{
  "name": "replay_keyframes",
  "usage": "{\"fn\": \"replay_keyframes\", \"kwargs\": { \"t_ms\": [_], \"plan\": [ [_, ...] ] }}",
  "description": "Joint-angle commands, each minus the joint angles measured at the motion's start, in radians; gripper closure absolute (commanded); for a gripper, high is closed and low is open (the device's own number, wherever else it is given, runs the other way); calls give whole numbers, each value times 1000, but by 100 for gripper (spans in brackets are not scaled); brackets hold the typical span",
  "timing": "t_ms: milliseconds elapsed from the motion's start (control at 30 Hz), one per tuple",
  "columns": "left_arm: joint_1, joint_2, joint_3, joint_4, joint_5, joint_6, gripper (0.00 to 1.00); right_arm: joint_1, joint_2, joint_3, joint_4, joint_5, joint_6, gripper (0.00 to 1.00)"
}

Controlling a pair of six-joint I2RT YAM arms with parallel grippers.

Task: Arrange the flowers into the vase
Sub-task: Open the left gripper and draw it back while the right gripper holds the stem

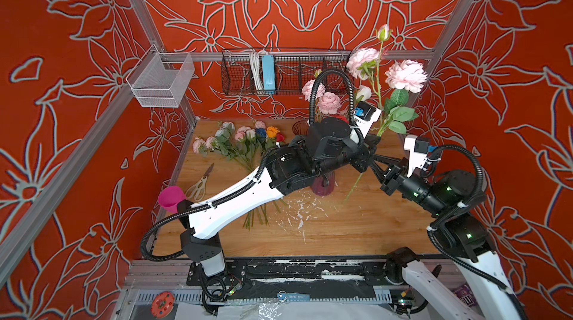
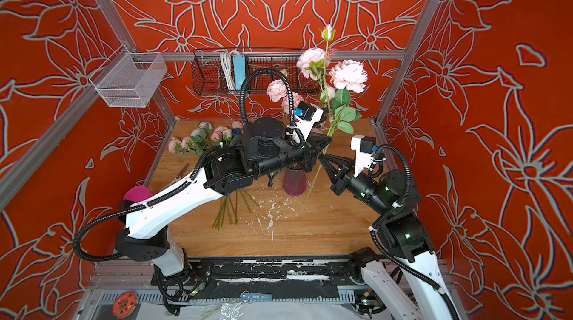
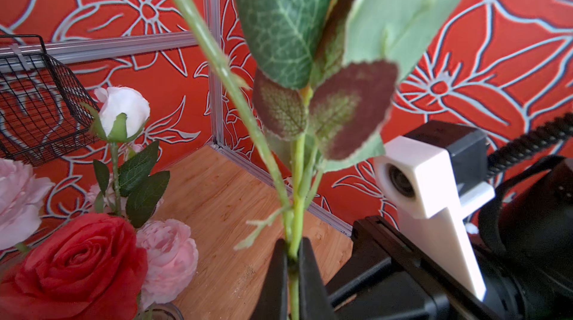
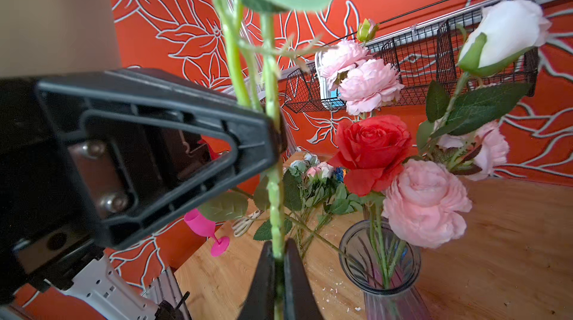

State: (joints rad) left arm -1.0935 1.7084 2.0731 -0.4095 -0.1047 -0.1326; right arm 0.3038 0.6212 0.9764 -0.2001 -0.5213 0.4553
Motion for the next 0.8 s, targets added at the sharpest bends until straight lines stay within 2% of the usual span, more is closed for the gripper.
{"fn": "replay_keyframes", "kwargs": {
  "t_ms": [0,33,67,133,167,200,267,333,567,767],
  "plan": [
    [12,-33,-2,4,34,-3,100,-5,2,15,68,15,10,100],
    [13,-34,-2,7,37,1,96,-5,4,16,68,16,8,100],
    [14,-36,1,7,36,7,83,-5,9,19,67,19,4,100],
    [14,-53,7,6,33,28,42,-5,18,24,69,36,-3,100],
    [14,-67,8,8,30,37,33,-5,23,25,77,43,-8,100],
    [14,-87,7,9,28,51,29,-4,30,27,93,54,-12,100],
    [14,-142,-16,14,39,89,24,-5,49,29,144,71,-24,100],
    [14,-219,-84,40,4,105,20,-5,83,83,171,102,-56,100],
    [15,-539,-358,105,-84,91,19,-3,305,248,274,135,-126,100],
    [15,-817,-666,135,-316,68,18,15,433,250,366,194,-216,100]
  ]
}}
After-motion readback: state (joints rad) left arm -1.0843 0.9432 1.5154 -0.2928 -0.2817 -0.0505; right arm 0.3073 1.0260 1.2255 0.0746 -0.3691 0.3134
